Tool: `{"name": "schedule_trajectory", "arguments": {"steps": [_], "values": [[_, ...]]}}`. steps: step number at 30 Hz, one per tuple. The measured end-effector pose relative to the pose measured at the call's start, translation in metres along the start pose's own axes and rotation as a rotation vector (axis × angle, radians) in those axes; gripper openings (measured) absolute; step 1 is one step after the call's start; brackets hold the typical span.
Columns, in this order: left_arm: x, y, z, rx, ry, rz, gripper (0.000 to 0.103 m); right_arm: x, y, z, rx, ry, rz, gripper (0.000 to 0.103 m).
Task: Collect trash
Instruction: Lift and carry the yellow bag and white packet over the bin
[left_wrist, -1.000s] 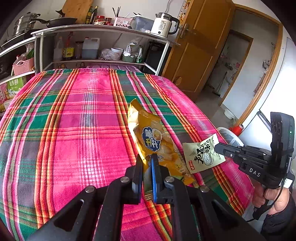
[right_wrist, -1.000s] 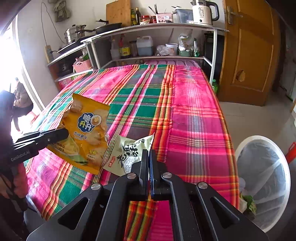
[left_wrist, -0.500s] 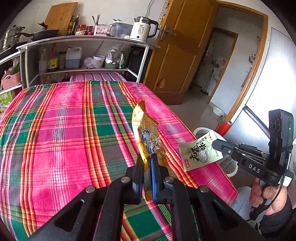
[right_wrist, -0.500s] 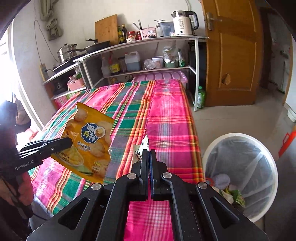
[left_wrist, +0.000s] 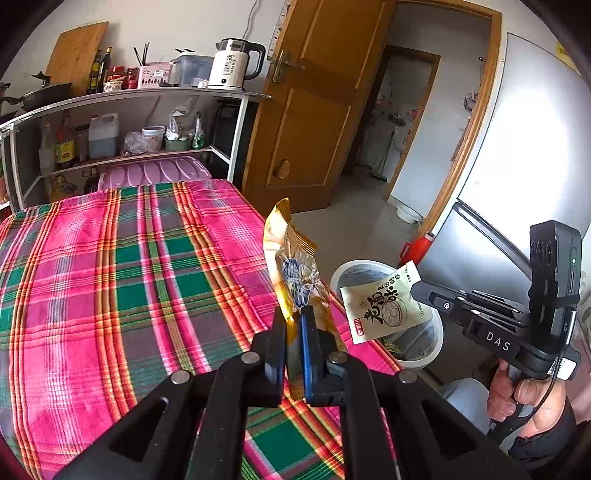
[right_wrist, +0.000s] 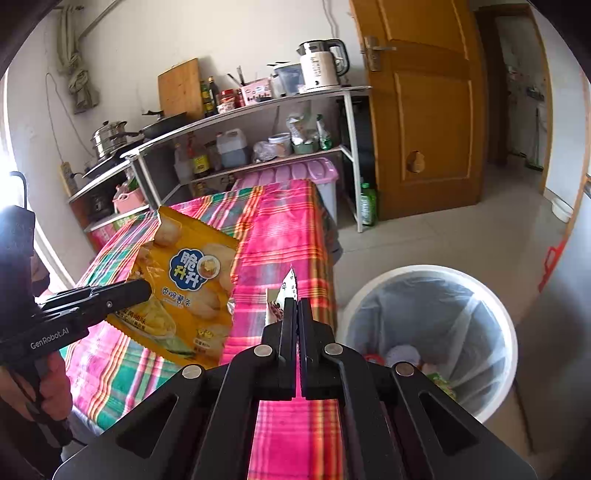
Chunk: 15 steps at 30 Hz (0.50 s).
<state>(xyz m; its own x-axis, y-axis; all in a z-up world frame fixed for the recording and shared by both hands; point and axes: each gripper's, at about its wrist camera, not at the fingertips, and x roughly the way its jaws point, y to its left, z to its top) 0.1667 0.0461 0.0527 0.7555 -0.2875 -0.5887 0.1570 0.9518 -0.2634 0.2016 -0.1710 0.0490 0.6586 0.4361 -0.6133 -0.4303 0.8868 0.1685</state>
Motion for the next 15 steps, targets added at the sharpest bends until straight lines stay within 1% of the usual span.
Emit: {"name": "schedule_trajectory", "arguments": {"steps": [7,15], "values": [[0.026,-0.036,0.010,0.048,0.020,-0.054,0.008,-0.015,-0.038,-0.007,0.068,-0.018,-0.052,0.000],[0.059,-0.072,0.011,0.084,0.057,-0.110,0.008,-0.022,-0.078,-0.018,0.137,-0.019,-0.102,0.000]]}}
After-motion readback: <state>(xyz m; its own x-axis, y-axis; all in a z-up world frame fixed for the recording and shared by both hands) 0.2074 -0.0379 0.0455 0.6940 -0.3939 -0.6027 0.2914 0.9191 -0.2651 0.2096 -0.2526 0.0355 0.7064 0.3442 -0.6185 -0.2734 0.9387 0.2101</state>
